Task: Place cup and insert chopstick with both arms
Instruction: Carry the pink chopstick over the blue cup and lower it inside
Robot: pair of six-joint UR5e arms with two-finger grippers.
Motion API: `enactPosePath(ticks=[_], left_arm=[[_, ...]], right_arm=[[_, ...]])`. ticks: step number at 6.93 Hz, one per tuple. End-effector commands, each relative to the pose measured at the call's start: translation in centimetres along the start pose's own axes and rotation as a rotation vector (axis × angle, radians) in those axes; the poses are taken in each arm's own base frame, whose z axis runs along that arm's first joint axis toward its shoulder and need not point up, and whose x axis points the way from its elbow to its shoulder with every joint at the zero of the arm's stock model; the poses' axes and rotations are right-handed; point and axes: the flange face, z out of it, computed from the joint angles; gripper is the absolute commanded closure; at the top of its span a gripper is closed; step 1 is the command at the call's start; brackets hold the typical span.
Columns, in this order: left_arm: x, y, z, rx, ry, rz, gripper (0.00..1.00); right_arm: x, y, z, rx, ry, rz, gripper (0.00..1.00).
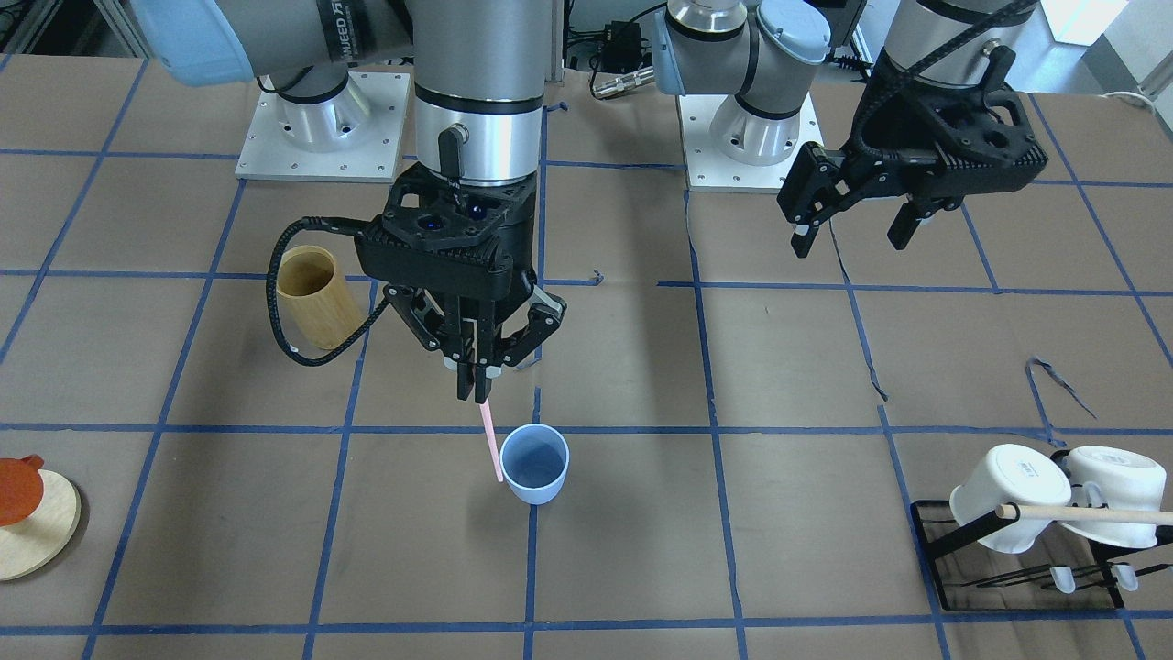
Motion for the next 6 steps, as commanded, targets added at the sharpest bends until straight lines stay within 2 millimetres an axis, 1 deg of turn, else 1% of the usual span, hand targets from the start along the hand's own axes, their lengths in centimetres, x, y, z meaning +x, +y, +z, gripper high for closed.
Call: enactPosePath(ticks=[1,2,3,4,5,6], left_arm=[[0.08,0.34,0.12,-0.004,-0.001,0.000,0.00],[0.00,0.51,-0.69,0.008,0.001,0.000,0.00],[0.13,0.77,-0.31,-0.003,0.001,0.003,0.00],[0.23,0.50,0.19,-0.008,0.001,0.005,0.00],[0.16,0.49,0.04,-0.005,0.001,0.003,0.00],[0.15,0.53,-0.04,-0.003,0.001,0.003,0.00]], right_arm=[[-1.12,0.92,0.64,-0.033,-0.037,0.018,1.00],[-1.20,1.02,0.70,-0.041,-0.045,0.019,1.00],[-1.15,1.18,0.89,-0.048,-0.040,0.017,1.00],[-0.92,1.62,1.11,-0.074,-0.023,0.011,1.00],[-0.86,1.75,1.18,-0.080,-0.019,0.009,1.00],[-0.92,1.77,1.38,-0.082,-0.019,0.009,0.96]])
